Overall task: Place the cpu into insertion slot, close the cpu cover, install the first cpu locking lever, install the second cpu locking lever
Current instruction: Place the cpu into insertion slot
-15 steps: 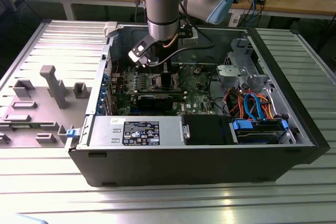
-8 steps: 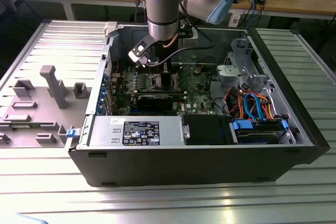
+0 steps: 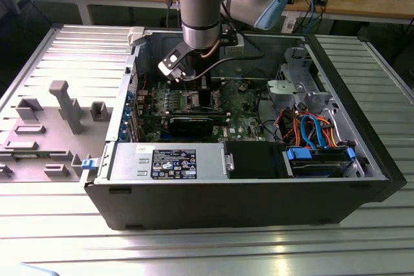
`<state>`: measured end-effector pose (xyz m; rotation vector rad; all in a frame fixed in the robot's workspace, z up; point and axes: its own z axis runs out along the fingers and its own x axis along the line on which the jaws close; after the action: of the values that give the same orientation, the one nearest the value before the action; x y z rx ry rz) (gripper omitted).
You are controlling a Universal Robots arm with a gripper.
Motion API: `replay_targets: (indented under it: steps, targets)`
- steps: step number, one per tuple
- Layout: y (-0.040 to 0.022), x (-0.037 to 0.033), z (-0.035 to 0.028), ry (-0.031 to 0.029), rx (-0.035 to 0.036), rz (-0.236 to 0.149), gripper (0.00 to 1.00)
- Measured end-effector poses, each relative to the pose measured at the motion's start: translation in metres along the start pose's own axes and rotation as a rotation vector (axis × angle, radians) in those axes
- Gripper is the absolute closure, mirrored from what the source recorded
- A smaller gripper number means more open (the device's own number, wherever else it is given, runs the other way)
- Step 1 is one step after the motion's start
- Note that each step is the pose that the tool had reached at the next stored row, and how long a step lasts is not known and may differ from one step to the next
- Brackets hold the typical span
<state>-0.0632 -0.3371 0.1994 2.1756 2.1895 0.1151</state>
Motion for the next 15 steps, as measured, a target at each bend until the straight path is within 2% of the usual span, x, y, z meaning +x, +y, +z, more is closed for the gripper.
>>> replay_targets:
  steps: [15]
  targets:
    - [-0.0017, 0.0002, -0.0005, -0.0006, 0.0000, 0.000, 0.31]
